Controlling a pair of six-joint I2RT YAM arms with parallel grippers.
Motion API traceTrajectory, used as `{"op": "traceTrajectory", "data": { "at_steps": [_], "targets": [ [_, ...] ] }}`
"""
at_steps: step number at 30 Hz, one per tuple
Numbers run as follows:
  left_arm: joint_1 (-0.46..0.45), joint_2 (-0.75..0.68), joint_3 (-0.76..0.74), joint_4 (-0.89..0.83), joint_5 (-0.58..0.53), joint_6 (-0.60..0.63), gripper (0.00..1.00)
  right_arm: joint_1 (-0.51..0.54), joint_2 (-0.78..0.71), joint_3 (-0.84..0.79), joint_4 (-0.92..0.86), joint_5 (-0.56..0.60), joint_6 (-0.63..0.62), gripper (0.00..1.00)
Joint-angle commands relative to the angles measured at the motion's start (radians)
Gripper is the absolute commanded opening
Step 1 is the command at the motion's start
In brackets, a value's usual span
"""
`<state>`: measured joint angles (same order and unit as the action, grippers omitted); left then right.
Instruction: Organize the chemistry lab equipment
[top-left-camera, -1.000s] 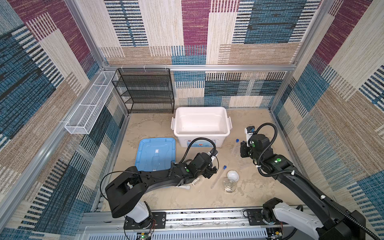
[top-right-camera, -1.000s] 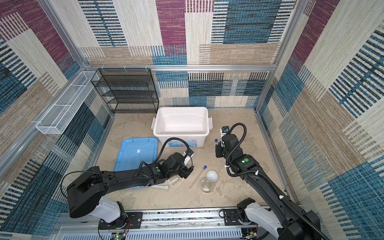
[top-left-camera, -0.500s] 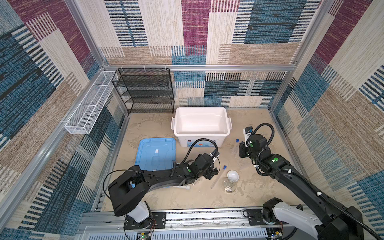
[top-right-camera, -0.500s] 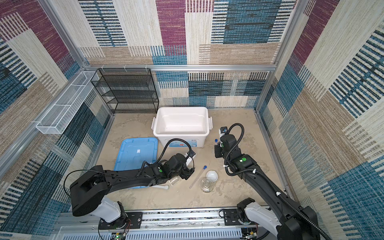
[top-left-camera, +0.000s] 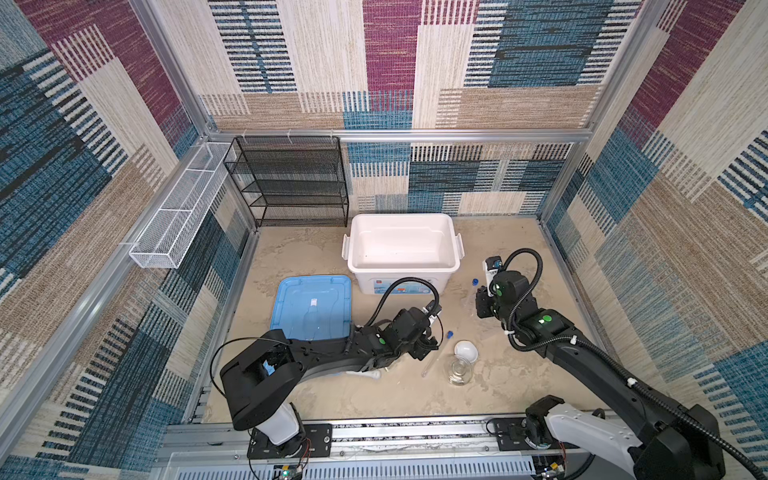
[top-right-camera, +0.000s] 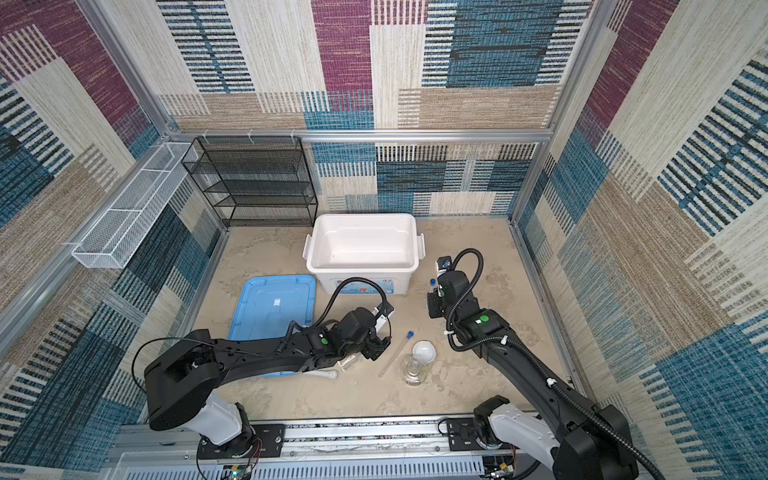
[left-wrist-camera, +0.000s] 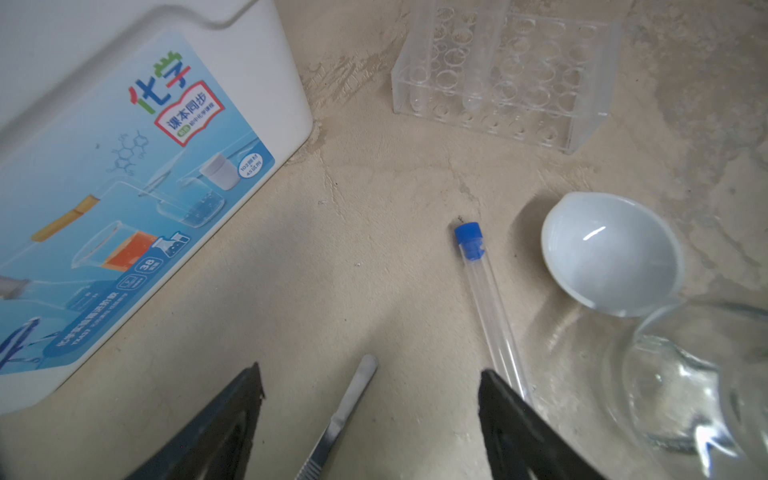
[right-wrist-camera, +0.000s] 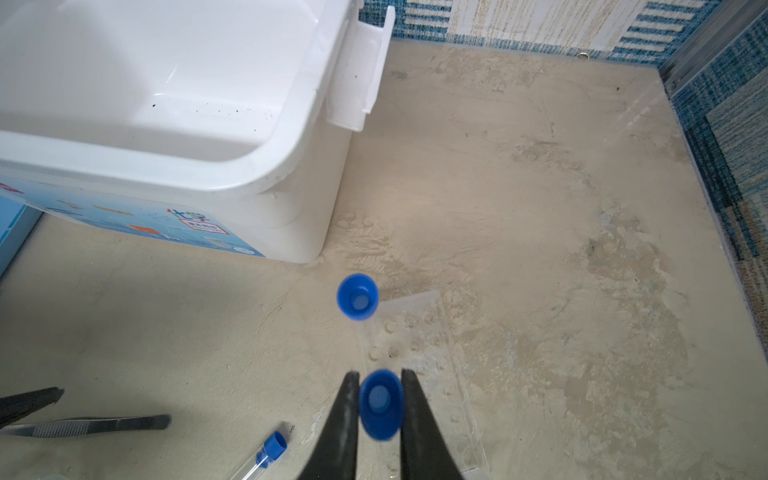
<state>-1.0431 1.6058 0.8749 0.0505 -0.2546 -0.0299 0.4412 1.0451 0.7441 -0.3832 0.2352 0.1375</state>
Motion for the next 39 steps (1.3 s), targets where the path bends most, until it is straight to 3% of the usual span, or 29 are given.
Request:
{"op": "traceTrajectory", "data": {
  "at_steps": [1, 24, 39],
  "targets": [
    [-0.007, 0.01, 0.015, -0.029, 0.018, 0.003, 0.81, 0.002, 0.003, -0.008, 0.039, 0.02, -0.003, 0.08],
    [-0.047, 0.077, 0.077, -0.154, 0.147, -0.057, 0.66, 0.01, -0.015, -0.046, 0.083, 0.033, 0.01, 0.11],
    [-0.061, 0.119, 0.099, -0.19, 0.173, -0.065, 0.61, 0.01, -0.04, -0.051, 0.112, 0.0, 0.037, 0.46]
  ]
}}
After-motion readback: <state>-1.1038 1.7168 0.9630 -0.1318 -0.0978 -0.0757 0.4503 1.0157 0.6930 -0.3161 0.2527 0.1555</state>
